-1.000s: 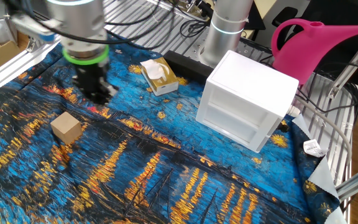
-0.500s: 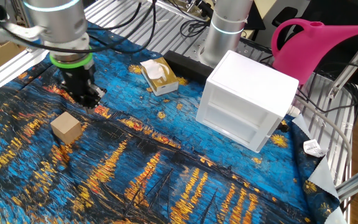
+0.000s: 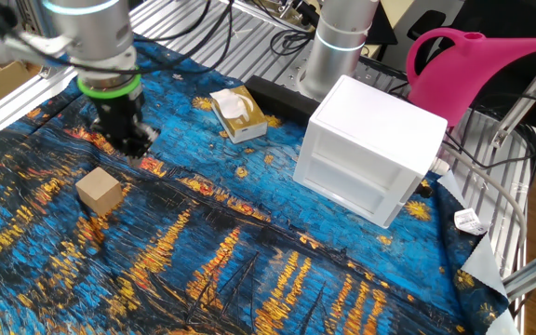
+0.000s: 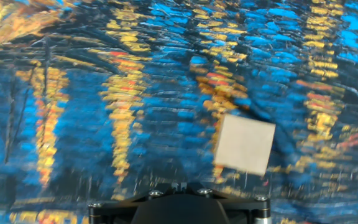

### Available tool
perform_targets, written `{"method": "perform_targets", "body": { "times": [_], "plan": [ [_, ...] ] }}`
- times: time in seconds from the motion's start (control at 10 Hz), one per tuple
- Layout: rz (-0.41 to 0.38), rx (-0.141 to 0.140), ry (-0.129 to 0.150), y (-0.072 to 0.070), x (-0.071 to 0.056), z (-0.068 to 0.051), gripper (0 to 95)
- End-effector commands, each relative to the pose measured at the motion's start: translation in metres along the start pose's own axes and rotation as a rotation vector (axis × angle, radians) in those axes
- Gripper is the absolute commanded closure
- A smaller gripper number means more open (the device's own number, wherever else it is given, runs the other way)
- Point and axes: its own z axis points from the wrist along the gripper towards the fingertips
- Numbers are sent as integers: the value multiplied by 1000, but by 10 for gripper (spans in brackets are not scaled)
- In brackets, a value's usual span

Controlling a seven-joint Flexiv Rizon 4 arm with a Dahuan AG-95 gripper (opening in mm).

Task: Pick up the small block on the left and move it to the right

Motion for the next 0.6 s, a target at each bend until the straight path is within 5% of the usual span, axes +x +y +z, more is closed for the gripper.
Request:
{"method": "perform_targets", "body": {
  "times": [0.1, 0.6],
  "plan": [
    [-1, 3, -1, 1, 4, -1, 950],
    [12, -4, -3, 3, 6, 2, 950]
  ]
}}
